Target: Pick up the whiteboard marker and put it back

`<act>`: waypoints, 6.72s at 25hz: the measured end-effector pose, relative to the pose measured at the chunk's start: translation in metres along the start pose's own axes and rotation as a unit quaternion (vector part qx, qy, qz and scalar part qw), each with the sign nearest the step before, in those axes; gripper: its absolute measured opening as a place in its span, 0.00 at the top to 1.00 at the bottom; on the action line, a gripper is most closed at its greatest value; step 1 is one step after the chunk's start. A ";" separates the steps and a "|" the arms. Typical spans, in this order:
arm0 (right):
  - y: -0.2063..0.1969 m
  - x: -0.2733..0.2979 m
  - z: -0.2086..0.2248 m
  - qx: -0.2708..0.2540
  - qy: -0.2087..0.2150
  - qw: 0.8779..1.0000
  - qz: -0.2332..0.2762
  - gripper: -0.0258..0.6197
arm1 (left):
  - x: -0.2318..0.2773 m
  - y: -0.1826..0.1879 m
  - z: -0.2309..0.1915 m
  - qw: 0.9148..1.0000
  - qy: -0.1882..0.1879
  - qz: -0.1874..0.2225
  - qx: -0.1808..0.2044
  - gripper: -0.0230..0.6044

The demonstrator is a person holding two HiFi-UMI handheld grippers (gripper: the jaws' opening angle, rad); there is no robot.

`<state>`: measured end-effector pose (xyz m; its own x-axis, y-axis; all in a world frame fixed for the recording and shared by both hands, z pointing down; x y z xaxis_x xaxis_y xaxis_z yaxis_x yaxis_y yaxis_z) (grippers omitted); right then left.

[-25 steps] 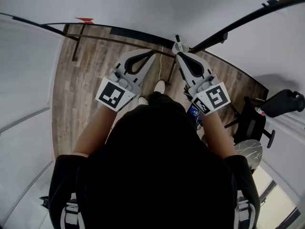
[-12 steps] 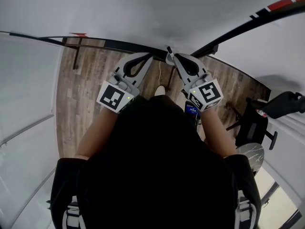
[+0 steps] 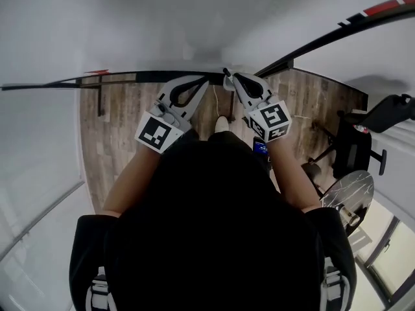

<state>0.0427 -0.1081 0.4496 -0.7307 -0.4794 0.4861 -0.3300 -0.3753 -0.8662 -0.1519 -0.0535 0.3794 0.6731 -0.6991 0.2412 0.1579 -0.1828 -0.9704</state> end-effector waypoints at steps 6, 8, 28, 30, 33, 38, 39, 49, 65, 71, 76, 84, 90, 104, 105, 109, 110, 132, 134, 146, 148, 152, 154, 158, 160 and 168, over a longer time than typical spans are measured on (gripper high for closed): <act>-0.022 0.021 -0.004 0.016 -0.053 0.998 -0.040 0.96 | 0.000 -0.007 -0.017 0.999 -0.046 -0.001 0.001 0.96; -0.026 0.030 -0.006 0.013 -0.064 0.996 -0.055 0.96 | 0.001 -0.009 -0.022 0.998 -0.058 0.000 0.002 0.96; -0.052 0.081 -0.002 -0.044 -0.137 0.980 -0.141 0.85 | -0.003 -0.020 -0.035 0.994 -0.109 -0.010 -0.002 0.96; -0.054 0.082 -0.001 -0.041 -0.140 0.978 -0.147 0.85 | -0.003 -0.021 -0.035 0.994 -0.110 -0.010 -0.001 0.96; -0.057 0.083 0.000 -0.041 -0.140 0.977 -0.157 0.85 | -0.003 -0.020 -0.035 0.994 -0.109 -0.012 -0.002 0.96; -0.057 0.088 0.000 -0.049 -0.140 0.975 -0.165 0.85 | -0.005 -0.019 -0.036 0.994 -0.105 -0.012 -0.003 0.96; -0.057 0.088 0.000 -0.048 -0.141 0.975 -0.165 0.86 | -0.005 -0.020 -0.036 0.995 -0.104 -0.012 -0.004 0.96; -0.041 0.066 0.000 -0.013 -0.124 0.987 -0.097 0.86 | 0.000 -0.017 -0.033 0.994 -0.105 -0.009 -0.004 0.96; 0.019 -0.020 0.002 0.020 -0.118 0.992 0.027 0.86 | 0.031 0.006 -0.022 0.994 -0.112 0.000 0.016 0.96; 0.048 -0.048 -0.006 0.009 -0.102 0.993 0.056 0.86 | 0.035 0.017 -0.018 0.993 -0.115 0.005 0.025 0.96; 0.067 -0.064 -0.013 0.000 -0.088 0.993 0.072 0.86 | 0.037 0.029 -0.014 0.993 -0.116 0.010 0.030 0.96; 0.084 -0.082 -0.019 -0.003 -0.071 0.994 0.089 0.86 | 0.040 0.044 -0.006 0.991 -0.126 0.017 0.037 0.96; 0.095 -0.096 -0.025 -0.006 -0.069 0.993 0.100 0.86 | 0.036 0.055 -0.003 0.990 -0.130 0.020 0.046 0.96; 0.105 -0.112 -0.033 -0.008 -0.045 0.993 0.107 0.86 | 0.024 0.068 0.001 0.989 -0.136 0.020 0.051 0.96; 0.104 -0.111 -0.032 -0.006 -0.043 0.993 0.108 0.86 | 0.024 0.067 0.000 0.989 -0.135 0.020 0.051 0.96; 0.102 -0.112 -0.039 -0.003 -0.037 0.993 0.109 0.86 | 0.015 0.068 0.002 0.990 -0.131 0.026 0.047 0.96; 0.103 -0.112 -0.040 -0.004 -0.036 0.993 0.110 0.86 | 0.013 0.068 0.002 0.990 -0.131 0.026 0.046 0.96; 0.091 -0.106 -0.037 0.005 -0.047 0.994 0.103 0.86 | 0.011 0.056 -0.002 0.991 -0.130 0.019 0.033 0.96; 0.086 -0.102 -0.033 0.005 -0.055 0.994 0.096 0.86 | 0.011 0.054 -0.003 0.991 -0.129 0.020 0.032 0.96; 0.050 -0.063 -0.017 -0.005 -0.089 0.995 0.033 0.86 | 0.010 0.047 -0.009 0.992 -0.122 0.021 0.028 0.96; 0.047 -0.056 -0.015 -0.005 -0.089 0.996 0.028 0.86 | 0.011 0.045 -0.011 0.992 -0.118 0.018 0.029 0.96; 0.040 -0.045 -0.009 -0.007 -0.089 0.996 0.017 0.86 | 0.013 0.042 -0.012 0.993 -0.115 0.018 0.030 0.96; 0.037 -0.038 -0.007 -0.009 -0.089 0.996 0.012 0.86 | 0.013 0.037 -0.013 0.993 -0.112 0.014 0.028 0.96; 0.030 -0.023 -0.003 -0.019 -0.083 0.996 -0.001 0.86 | 0.015 0.033 -0.015 0.993 -0.111 0.014 0.027 0.96; 0.025 -0.014 -0.002 -0.025 -0.080 0.996 -0.011 0.86 | 0.015 0.033 -0.016 0.994 -0.109 0.013 0.024 0.96; -0.006 0.016 0.009 -0.031 -0.073 0.995 -0.053 0.86 | 0.013 0.030 -0.018 0.994 -0.103 0.011 0.018 0.96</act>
<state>0.0387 -0.1207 0.4632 -0.5973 -0.5514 0.5824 -0.4396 -0.3822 -0.8128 -0.1512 -0.0810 0.3536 0.8100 -0.5453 0.2159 0.1645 -0.1421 -0.9761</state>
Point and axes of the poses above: the fingertips, and each gripper's own axes: x forward along the fingers, z to its right, y out of its top, the point moved 9 cm from there along -x, backward along the fingers, and after that the axes turned 9 degrees about -z, right-handed, at the moved point
